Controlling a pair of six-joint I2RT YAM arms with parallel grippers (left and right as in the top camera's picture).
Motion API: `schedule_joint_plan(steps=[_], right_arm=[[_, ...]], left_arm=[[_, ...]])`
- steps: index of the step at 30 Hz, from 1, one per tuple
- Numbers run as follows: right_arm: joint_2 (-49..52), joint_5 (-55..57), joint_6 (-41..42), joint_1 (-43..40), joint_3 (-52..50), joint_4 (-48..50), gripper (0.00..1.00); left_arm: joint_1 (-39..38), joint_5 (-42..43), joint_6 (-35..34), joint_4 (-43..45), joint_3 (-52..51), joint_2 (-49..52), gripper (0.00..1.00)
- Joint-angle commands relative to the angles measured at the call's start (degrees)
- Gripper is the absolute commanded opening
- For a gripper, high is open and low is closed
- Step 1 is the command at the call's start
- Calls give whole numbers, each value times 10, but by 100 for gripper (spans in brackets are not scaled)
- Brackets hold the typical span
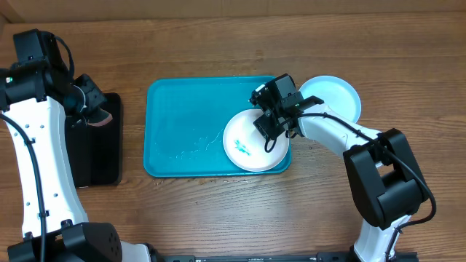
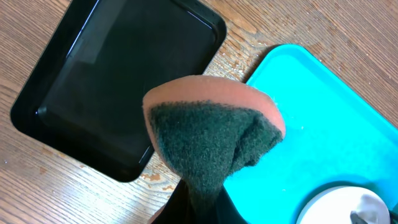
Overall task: Clean dirty plates on tray and stack at the side
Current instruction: 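Move the right gripper to the pink-rimmed plate and grip its rim, then move the sponge with the left gripper from the black tray to the plate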
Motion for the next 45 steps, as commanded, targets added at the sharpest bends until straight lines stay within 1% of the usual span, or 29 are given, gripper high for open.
schedule_joint_plan(steps=[1, 5, 8, 11, 12, 14, 17, 19, 23, 24, 29, 30, 31, 35, 40, 42, 45], right_arm=[[21, -6, 35, -2, -3, -5, 57], [21, -63, 87, 3, 11, -20, 44], [21, -126, 137, 12, 31, -32, 41], [21, -144, 191, 24, 49, -36, 41], [21, -139, 209, 29, 54, -36, 41], [21, -89, 255, 31, 58, -38, 41], [21, -16, 298, 26, 58, -66, 42], [21, -13, 311, 22, 57, -78, 41], [21, -17, 352, 21, 56, -96, 29], [21, -17, 355, 23, 54, -97, 28], [22, -17, 361, 41, 30, -78, 26], [22, -17, 385, 43, 29, -78, 16], [22, -18, 412, 45, 29, -78, 4], [22, -37, 505, 52, 29, -68, 4], [22, -54, 586, 76, 29, -32, 4], [22, -54, 598, 89, 29, -13, 4], [22, -45, 584, 103, 29, 13, 4]], left_arm=[[2, 7, -9, 5, -2, 4, 4], [2, 7, -9, 5, -2, 4, 4], [2, 7, -9, 5, -2, 4, 4], [2, 7, -9, 5, -2, 4, 4], [2, 7, -9, 5, -2, 4, 4], [2, 7, -9, 5, -2, 4, 4], [2, 7, -9, 4, -2, 4, 4], [2, 7, -10, 4, -2, 4, 4], [2, 7, -10, 5, -2, 4, 4], [2, 7, -10, 5, -2, 4, 4], [2, 7, -10, 5, -2, 4, 4], [2, 7, -10, 5, -2, 4, 4], [2, 7, -10, 5, -2, 4, 4], [2, 7, -10, 5, -3, 4, 4], [2, 7, -9, 6, -3, 5, 4], [2, 7, -8, 6, -3, 5, 4], [2, 3, -8, 6, -3, 10, 4]])
